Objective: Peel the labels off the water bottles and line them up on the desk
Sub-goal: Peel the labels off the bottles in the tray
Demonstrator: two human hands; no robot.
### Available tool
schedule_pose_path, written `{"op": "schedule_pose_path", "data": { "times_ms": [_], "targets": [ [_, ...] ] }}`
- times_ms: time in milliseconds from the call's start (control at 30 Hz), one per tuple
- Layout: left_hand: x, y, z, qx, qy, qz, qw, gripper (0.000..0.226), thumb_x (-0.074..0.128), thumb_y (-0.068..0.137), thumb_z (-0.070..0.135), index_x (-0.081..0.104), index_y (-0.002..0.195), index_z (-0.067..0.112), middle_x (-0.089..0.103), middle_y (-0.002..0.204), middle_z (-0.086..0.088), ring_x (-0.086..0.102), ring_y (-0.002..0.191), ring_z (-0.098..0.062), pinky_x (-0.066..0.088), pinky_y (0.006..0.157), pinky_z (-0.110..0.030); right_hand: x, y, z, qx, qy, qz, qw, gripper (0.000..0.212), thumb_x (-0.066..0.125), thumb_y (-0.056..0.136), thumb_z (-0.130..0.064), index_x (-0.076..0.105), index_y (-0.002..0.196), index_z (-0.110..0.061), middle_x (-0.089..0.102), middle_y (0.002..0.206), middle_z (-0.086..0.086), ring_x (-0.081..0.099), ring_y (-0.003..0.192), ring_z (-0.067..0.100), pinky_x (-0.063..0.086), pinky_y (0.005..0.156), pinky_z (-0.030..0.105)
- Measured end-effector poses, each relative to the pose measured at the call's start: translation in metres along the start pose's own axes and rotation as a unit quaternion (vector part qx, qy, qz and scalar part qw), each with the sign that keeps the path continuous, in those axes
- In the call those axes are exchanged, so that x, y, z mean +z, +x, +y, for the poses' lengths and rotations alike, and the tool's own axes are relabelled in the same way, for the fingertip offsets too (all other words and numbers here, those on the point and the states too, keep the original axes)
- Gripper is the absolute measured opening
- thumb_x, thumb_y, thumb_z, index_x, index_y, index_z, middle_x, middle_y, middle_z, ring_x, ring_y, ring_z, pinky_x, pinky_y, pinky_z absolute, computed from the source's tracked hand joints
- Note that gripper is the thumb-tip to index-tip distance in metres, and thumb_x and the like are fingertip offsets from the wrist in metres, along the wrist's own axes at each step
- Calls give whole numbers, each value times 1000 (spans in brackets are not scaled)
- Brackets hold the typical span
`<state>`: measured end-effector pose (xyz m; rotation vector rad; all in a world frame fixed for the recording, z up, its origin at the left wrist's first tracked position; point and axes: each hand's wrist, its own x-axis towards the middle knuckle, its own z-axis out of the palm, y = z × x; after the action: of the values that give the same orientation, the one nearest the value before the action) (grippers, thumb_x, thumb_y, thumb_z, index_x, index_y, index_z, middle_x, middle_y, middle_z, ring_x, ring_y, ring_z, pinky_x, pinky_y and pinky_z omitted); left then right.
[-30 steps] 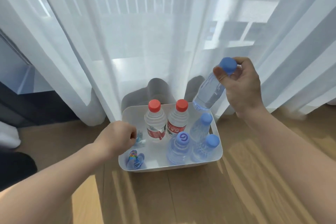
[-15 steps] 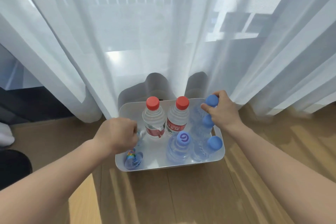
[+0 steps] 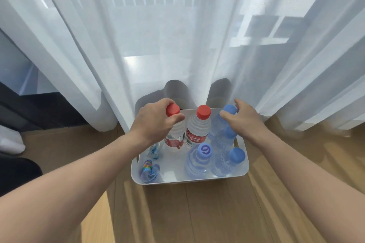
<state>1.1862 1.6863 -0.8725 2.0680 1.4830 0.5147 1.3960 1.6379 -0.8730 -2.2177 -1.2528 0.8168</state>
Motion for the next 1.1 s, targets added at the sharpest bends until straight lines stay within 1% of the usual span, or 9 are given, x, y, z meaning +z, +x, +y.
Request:
{"op": "schedule_pose_path", "data": {
  "times_ms": [100,300,400,500,600,733,900,1033,1100],
  "targets": [
    [-21,2,9,29,38,49,998,38,63,82,44,64,107,15,71,97,-5,63,92,-28,39,75,-28,-15,-16,-26,-112,98,33,988,48,58,87,-27,47,132,-15,50,139,0,46,128,17,37,108,33],
    [-102,5,69,62,-97,119,986,34,75,69,45,73,92,21,68,79,14,68,82,-9,53,87,-32,-29,-51,-86,-188,229,-141,945,46,63,83,-29,55,126,-14,64,122,0,62,105,4,48,89,11],
    [-128,-4,94,83,-173,103,976,19,78,65,43,69,75,29,69,75,18,69,70,-1,58,78,-28,-40,-63,-105,-224,246,-187,924,45,66,75,-33,61,118,-18,73,105,0,69,94,9,55,78,18],
    [-136,-10,110,82,-259,79,959,39,78,63,41,69,92,16,75,78,4,73,68,-8,61,68,-25,-57,-71,-114,-242,251,-188,918,47,72,69,-35,64,113,-19,72,107,4,70,92,15,57,76,27],
    [-134,-12,115,65,-287,45,955,53,69,70,46,61,109,11,74,86,-2,73,75,-12,61,68,-30,-65,-72,-106,-211,278,-161,923,52,72,64,-36,64,111,-17,72,100,2,70,91,19,55,81,39],
    [-110,-31,105,109,-178,148,967,33,66,75,53,64,79,19,69,72,5,66,69,-12,57,66,-34,-73,-77,-93,-159,311,-71,934,63,80,54,-43,61,110,-23,72,98,1,70,90,21,54,85,52],
    [-77,-60,113,162,-59,101,980,39,68,66,60,63,74,22,65,67,12,62,65,-6,52,64,-29,-77,-86,-96,-159,307,23,938,45,84,51,-42,68,90,-28,71,97,7,71,84,20,57,80,45],
    [-68,-56,113,121,-135,106,978,13,70,78,31,68,75,18,70,69,7,66,68,-13,56,69,-36,-74,-89,-95,-155,329,47,931,32,83,59,-34,67,85,-23,71,92,11,71,79,22,58,72,40],
    [-69,-55,109,86,-201,73,973,14,67,77,29,68,74,15,71,68,2,68,66,-15,58,64,-34,-75,-89,-94,-167,320,62,930,25,80,63,-31,67,82,-22,71,77,-3,70,73,14,57,67,33]
  ]
}}
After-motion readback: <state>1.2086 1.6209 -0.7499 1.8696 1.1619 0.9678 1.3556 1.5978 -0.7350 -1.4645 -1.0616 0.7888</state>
